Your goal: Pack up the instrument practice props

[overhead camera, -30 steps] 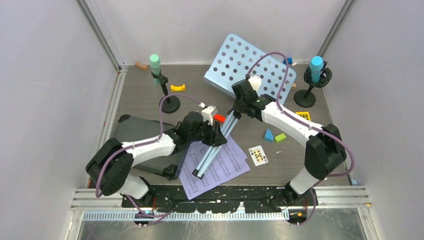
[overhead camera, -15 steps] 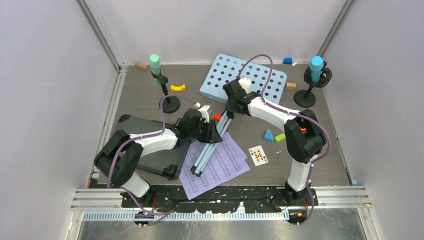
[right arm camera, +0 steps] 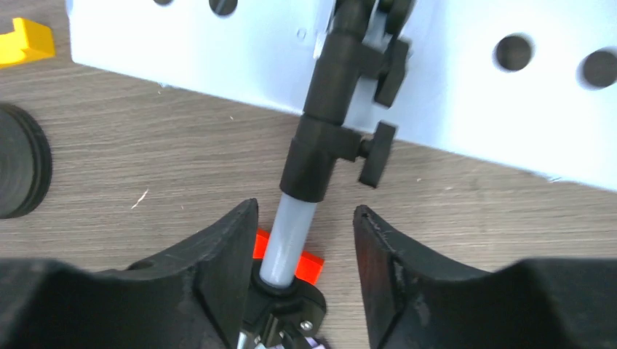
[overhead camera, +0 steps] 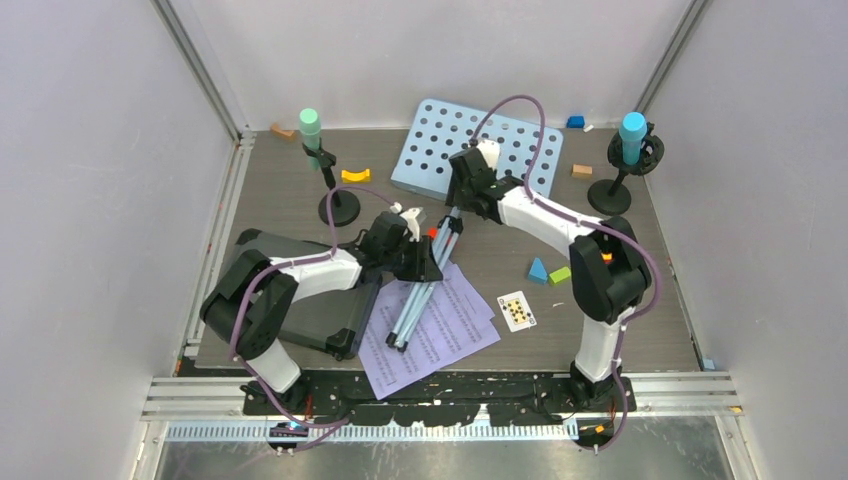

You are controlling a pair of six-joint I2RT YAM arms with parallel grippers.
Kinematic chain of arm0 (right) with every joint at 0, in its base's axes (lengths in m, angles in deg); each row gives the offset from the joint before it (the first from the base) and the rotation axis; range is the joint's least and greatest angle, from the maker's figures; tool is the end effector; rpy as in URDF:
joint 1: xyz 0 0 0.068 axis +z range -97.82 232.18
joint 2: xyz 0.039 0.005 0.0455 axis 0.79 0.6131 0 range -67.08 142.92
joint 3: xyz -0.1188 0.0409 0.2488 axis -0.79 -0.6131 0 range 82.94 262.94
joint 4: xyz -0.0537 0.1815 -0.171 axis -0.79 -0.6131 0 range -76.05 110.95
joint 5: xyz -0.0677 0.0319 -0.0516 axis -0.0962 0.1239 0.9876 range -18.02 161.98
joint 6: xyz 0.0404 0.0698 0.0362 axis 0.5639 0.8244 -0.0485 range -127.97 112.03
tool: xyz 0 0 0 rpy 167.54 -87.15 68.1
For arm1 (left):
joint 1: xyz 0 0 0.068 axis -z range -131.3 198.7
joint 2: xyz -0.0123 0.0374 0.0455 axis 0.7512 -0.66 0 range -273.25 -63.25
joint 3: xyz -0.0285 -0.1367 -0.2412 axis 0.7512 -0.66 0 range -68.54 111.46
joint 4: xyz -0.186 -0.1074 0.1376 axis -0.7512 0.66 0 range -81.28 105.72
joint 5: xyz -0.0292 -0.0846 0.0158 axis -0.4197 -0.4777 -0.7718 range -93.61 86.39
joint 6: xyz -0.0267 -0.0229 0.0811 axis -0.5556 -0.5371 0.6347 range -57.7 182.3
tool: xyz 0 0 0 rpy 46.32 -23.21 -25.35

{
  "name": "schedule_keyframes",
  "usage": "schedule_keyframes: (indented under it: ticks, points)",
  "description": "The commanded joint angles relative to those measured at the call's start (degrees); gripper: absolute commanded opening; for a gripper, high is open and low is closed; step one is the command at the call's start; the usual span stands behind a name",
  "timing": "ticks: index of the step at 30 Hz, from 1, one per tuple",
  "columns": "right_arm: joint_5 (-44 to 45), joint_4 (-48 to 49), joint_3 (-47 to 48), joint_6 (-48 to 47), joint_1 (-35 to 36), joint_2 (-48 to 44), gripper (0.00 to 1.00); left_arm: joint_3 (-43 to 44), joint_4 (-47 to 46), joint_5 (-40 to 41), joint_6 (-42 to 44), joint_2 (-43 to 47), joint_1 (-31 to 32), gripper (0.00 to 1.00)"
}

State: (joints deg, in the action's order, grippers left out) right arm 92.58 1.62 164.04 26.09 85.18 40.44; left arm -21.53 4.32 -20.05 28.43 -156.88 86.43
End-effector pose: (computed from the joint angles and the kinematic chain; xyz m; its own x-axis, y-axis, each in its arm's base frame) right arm 0.3876 0.2187 0.2132 -0.6679 0.1914 -0.7192 0.0848 0.9796 0.1820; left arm 0.2670 -0.2347 0.1508 -0.8608 -0.0098 -0.5089 0.3288 0.7525 -0.5706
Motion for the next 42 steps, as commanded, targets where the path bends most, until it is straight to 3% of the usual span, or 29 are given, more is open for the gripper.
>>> schedule_keyframes:
  ticks: [1, 4, 8, 19, 33, 39, 42]
  points:
    - [3.6, 4.1, 0.1, -4.5, -0.8, -9.5, 0.60, 1.7, 6.8, 7.6, 2.5, 1.8, -0.8, 0.41]
    - [3.6, 3.3, -1.5, -5.4, -0.8, -15.0, 0.65, 2.4, 8.3, 8.7, 3.1, 3.0, -0.8, 0.57]
    - [3.1, 3.5, -6.2, -4.6, -0.8, -24.0, 0.68, 3.9, 11.1, 9.5, 4.2, 4.6, -0.9, 0.98]
    - [-5.5, 2.3, -18.8, -9.5, -0.9, -42.6, 0.70, 9.8, 19.5, 13.8, 5.3, 14.4, -0.7, 1.00]
    - [-3.8, -8.5, -25.3, -8.3, -0.9, -46.8, 0.78, 14.9, 26.2, 11.6, 7.9, 22.5, -0.8, 1.00]
    - [3.4, -19.6, -22.7, -7.1, -0.8, -46.2, 0.84, 14.6, 30.5, 15.8, 11.5, 28.8, -1.1, 1.00]
    - [2.8, -19.4, -24.4, -6.4, -0.9, -48.0, 0.85, 12.2, 30.1, 23.3, 10.5, 34.1, -1.2, 1.00]
